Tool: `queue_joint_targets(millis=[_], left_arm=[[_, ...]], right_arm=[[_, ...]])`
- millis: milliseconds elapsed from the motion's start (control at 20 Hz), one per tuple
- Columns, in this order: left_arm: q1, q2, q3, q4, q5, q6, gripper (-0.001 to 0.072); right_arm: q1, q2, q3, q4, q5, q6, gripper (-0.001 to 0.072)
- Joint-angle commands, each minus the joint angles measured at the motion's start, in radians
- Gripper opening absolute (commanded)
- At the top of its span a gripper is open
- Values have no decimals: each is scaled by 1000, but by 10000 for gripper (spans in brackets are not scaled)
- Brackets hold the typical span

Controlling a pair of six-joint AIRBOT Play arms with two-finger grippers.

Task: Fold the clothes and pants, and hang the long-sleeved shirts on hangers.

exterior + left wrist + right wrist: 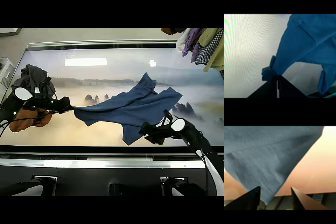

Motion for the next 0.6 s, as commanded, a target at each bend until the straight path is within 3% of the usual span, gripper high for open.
queue_joint_targets(millis=[0, 150, 350, 400, 450, 550], left_arm=[[0, -1, 0, 0, 11, 0, 16], [0, -1, 0, 0, 23, 0, 17], [0, -1, 0, 0, 29, 0, 16], [0, -1, 0, 0, 29, 0, 16], [0, 0, 1, 0, 29, 1, 16], [0, 13, 6, -5, 49, 1, 16]], right_arm=[[23, -24, -17, -7, -93, 50, 422], [25, -83, -17, 40, -124, 48, 419], [29, -98, -13, 60, -212, 18, 336], [29, -98, -10, 63, -225, 17, 248], [26, -95, -5, 68, -225, 17, 29], [26, -72, 31, 67, -216, -23, 31]])
